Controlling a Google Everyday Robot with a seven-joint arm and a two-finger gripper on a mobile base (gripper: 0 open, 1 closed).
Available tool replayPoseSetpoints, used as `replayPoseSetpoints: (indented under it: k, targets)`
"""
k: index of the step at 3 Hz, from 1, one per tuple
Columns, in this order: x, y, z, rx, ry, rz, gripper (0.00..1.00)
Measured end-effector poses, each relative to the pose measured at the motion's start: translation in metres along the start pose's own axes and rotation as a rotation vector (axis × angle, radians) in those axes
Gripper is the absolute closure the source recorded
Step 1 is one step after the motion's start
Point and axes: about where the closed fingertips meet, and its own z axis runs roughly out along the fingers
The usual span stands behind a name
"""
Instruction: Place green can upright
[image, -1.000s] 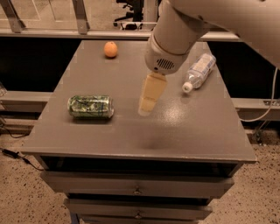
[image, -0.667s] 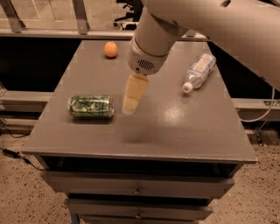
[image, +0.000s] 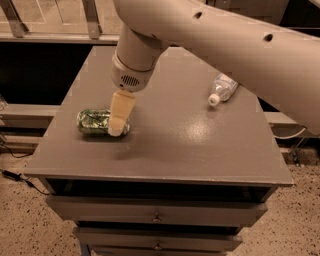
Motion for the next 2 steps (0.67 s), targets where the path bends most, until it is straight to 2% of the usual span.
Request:
replayPoseSetpoints:
  k: [2]
  targets:
    - [-0.026, 0.012, 0.042, -0.049, 0.050, -0.033, 0.00]
